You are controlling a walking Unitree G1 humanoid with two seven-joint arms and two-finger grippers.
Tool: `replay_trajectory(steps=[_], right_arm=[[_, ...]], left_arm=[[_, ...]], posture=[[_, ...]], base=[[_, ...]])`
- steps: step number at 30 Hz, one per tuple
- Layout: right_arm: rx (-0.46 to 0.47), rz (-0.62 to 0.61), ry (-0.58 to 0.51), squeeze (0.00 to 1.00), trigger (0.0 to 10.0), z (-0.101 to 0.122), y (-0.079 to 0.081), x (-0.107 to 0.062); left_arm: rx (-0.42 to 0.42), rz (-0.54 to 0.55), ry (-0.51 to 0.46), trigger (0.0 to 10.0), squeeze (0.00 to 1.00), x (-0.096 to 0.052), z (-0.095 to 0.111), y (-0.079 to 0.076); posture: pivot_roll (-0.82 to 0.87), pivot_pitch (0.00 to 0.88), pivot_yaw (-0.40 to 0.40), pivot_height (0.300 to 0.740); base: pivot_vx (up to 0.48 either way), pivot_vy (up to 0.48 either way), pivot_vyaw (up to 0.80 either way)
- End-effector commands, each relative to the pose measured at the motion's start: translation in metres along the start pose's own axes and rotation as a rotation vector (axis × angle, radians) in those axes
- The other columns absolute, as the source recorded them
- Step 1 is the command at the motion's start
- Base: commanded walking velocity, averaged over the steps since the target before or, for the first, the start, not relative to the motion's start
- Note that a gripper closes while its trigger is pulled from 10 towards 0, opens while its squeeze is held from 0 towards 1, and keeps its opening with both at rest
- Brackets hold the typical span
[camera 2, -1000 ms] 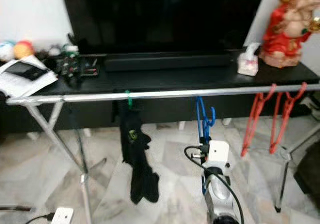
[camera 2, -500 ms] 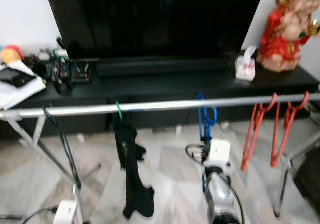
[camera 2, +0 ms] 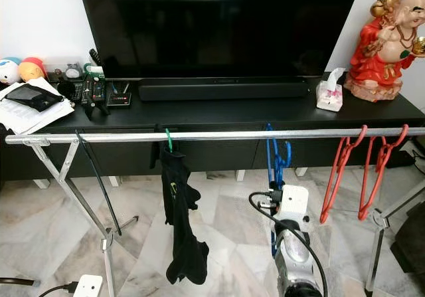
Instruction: Hang hanger
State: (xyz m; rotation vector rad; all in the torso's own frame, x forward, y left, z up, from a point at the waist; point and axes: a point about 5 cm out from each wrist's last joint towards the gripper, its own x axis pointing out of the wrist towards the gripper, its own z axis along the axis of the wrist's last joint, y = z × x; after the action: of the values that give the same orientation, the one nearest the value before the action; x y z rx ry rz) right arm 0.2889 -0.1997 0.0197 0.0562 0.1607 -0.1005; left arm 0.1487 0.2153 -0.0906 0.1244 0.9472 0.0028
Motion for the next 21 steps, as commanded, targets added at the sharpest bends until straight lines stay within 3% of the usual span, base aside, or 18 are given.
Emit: replay_trajectory(steps=[1, 10, 21], right_arm=[[0.006, -0.001, 0.007, 0.00, 10.0, 0.006, -0.001, 0.006], [-0.035, 0.041, 0.039, 0.00, 10.0, 0.023, 0.007, 0.024], [-0.059, 0.023, 0.129, 0.00, 10.0, 0.021, 0.012, 0.030]], left_arm=[[0.014, -0.005, 0.019, 10.0, 0.00, 0.000, -0.003, -0.002], [0.016, -0.008, 0.018, 10.0, 0.00, 0.000, -0.002, -0.002], [0.012, -0.010, 0.020, 10.0, 0.00, 0.000, -0.002, -0.003]], posture=[[-0.08, 0.000, -0.052, 0.740], [-0.08, 0.000, -0.051, 0.740], [-0.08, 0.000, -0.053, 0.740]], base=[[0.000, 0.000, 0.00], [0.000, 0.000, 0.00], [0.000, 0.000, 0.00]])
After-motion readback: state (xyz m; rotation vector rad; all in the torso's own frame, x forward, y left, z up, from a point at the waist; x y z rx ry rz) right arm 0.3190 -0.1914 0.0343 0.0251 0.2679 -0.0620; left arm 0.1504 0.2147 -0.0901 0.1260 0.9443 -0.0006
